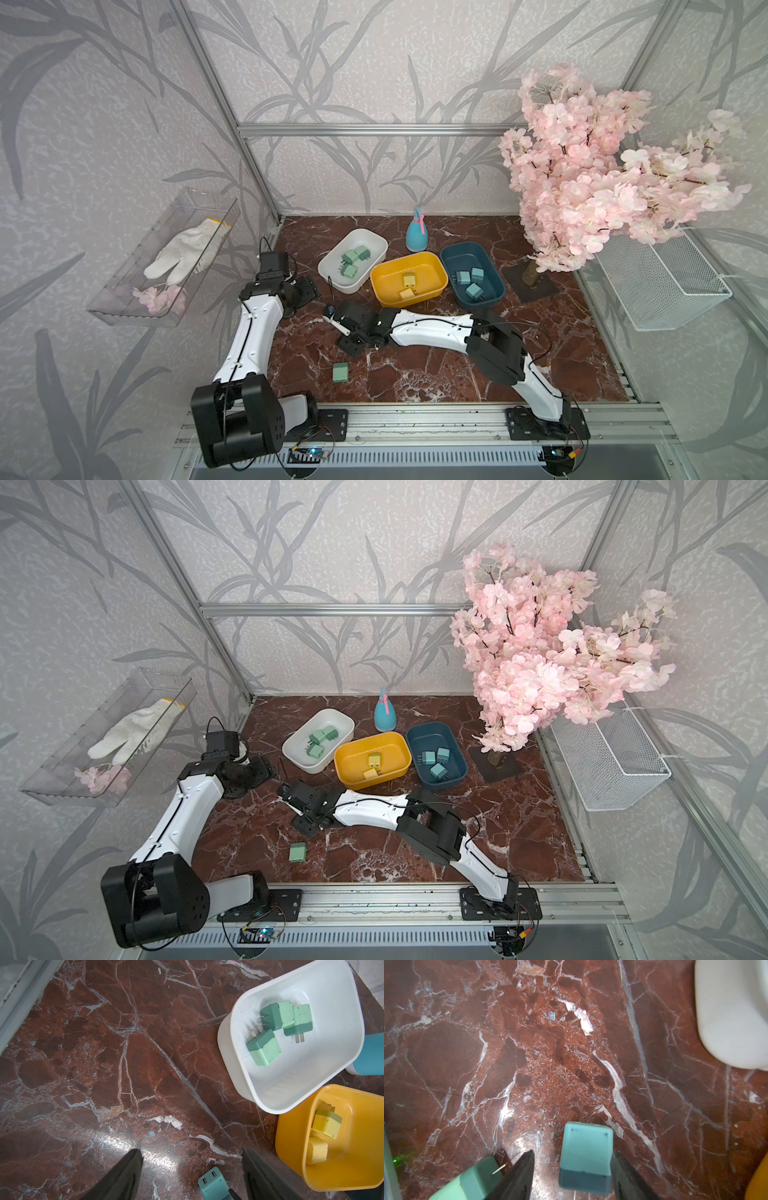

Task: Place the plugs by color into the storage box
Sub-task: Pick up the plug from the center of the board.

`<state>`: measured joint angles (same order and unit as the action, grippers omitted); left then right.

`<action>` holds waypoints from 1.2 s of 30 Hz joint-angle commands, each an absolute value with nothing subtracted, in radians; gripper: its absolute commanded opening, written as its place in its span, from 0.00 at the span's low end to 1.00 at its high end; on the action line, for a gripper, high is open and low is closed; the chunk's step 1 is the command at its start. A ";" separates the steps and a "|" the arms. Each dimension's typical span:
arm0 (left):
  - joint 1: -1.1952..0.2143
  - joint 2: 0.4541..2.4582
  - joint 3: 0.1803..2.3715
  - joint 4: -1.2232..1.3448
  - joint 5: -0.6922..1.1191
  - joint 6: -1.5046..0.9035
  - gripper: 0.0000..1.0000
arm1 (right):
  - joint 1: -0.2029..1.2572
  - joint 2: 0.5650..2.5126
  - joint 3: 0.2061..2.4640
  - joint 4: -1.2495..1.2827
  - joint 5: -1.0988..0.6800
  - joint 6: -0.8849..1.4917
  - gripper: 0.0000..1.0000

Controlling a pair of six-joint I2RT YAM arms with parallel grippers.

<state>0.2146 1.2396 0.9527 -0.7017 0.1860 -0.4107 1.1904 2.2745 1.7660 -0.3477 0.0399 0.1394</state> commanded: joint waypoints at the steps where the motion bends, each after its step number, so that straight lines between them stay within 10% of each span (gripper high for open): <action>1: 0.222 1.231 0.951 -0.696 0.181 -0.417 0.78 | 1.183 2.321 1.818 -0.402 0.039 0.156 0.63; 36: 0.166 1.134 0.929 -0.677 0.139 -0.358 0.78 | 1.149 1.919 1.530 -0.331 0.104 0.196 0.42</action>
<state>0.2012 1.1606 0.9394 -0.6788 0.1825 -0.3901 1.1702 1.9888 1.5749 -0.3546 0.0711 0.1722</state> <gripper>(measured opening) 0.780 0.466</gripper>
